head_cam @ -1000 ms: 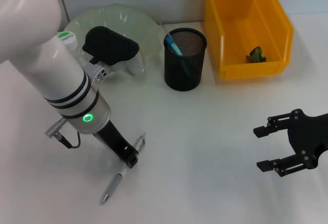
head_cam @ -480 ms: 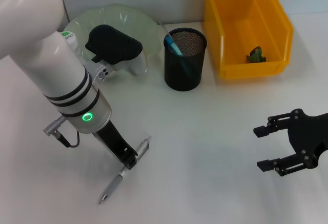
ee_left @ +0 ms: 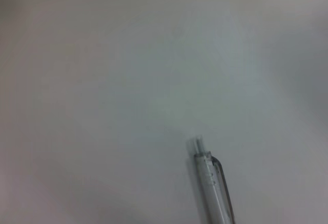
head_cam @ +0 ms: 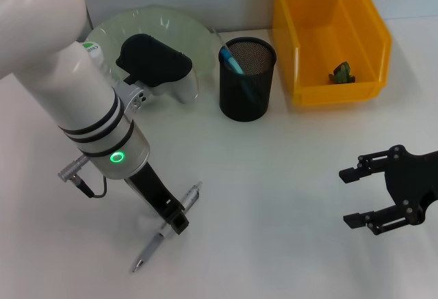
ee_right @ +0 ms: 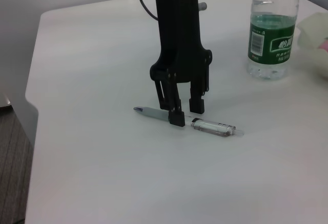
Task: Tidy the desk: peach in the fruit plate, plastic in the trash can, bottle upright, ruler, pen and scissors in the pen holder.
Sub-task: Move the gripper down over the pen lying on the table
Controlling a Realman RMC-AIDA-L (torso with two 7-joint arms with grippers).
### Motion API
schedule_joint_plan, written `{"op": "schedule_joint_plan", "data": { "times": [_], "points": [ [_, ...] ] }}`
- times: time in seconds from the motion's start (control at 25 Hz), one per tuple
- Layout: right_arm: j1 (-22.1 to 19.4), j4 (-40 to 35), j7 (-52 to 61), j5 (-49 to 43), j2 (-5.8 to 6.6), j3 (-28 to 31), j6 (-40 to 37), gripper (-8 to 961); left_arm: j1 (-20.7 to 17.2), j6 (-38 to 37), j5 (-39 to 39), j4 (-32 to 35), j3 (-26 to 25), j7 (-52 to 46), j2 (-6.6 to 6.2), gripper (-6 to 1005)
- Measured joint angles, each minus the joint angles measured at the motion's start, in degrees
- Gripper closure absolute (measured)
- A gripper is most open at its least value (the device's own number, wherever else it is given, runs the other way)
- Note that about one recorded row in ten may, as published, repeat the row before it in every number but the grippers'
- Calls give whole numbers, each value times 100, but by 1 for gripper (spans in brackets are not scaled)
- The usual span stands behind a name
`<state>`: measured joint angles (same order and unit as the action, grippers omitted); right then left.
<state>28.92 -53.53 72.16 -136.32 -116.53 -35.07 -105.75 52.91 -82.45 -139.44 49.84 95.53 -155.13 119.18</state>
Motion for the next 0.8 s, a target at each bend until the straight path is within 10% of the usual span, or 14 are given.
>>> {"op": "schedule_joint_plan", "data": {
  "times": [0.8],
  "points": [
    [26,-10,4,0,18,0,-32,290,-38,243,41,-12,369,-45,-1,539]
  ]
}}
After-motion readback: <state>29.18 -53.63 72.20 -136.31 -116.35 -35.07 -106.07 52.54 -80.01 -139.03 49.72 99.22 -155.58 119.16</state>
